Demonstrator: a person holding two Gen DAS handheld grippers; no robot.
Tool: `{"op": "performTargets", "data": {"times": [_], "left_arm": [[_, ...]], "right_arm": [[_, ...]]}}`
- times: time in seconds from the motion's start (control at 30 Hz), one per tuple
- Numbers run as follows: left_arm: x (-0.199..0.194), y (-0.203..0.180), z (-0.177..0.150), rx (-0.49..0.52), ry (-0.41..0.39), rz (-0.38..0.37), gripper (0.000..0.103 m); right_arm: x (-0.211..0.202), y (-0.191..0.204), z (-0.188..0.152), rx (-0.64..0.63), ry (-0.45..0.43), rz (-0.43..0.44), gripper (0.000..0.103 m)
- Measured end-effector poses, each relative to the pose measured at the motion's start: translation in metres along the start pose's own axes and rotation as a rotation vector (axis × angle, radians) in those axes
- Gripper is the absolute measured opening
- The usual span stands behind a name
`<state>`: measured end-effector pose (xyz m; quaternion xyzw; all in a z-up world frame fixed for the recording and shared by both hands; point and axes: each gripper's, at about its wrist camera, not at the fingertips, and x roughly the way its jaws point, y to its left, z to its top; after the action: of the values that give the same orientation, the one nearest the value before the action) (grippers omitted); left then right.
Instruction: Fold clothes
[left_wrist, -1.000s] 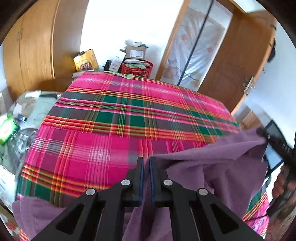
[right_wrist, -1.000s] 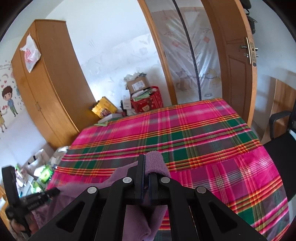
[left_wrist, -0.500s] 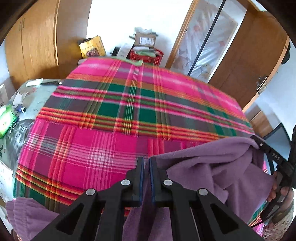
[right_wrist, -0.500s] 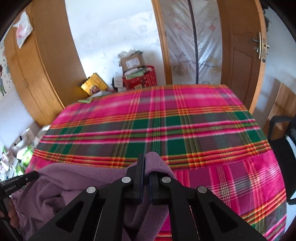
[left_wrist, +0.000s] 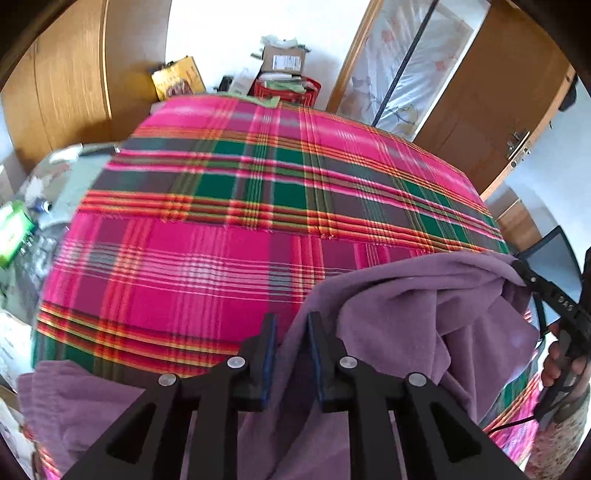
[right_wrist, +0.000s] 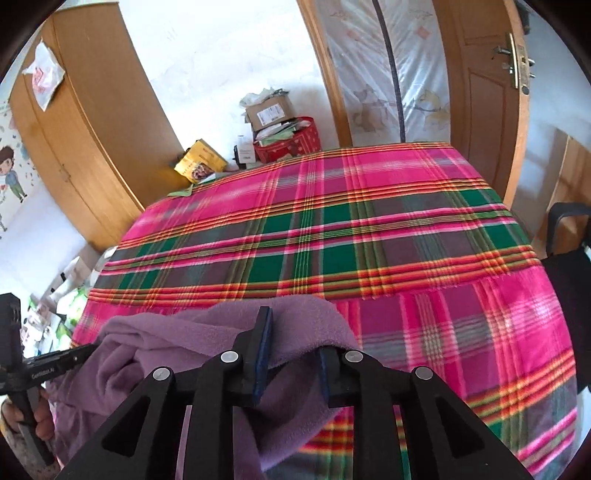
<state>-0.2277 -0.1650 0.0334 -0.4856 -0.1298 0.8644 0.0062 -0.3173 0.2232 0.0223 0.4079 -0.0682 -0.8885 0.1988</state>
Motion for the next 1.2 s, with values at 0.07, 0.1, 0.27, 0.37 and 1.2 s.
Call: {"op": "performTargets", "data": {"times": [0.07,0.1,0.27,0.37,1.2], "left_arm": [[-0.006,0.002,0.000,-0.015,0.004,-0.010,0.018],[-0.009,0.002,-0.002,-0.020,0.004,-0.023,0.018],[-0.027,-0.006,-0.015,0.002,-0.018,-0.032,0.018],[-0.038,-0.012,-0.026,0.016,-0.021,-0.051,0.018],[-0.029,-0.113,-0.116,0.171,0.124,-0.219,0.023]], "right_arm": [[-0.002,-0.004,0.000,0.011,0.033,0.019,0.023],[-0.001,-0.005,0.000,0.019,0.058,0.025,0.024],[-0.006,-0.009,-0.005,-0.005,0.158,0.002,0.024],[-0.028,-0.009,-0.014,-0.024,0.141,0.016,0.024],[-0.064,-0.004,-0.116,-0.009,0.004,0.227,0.024]]}}
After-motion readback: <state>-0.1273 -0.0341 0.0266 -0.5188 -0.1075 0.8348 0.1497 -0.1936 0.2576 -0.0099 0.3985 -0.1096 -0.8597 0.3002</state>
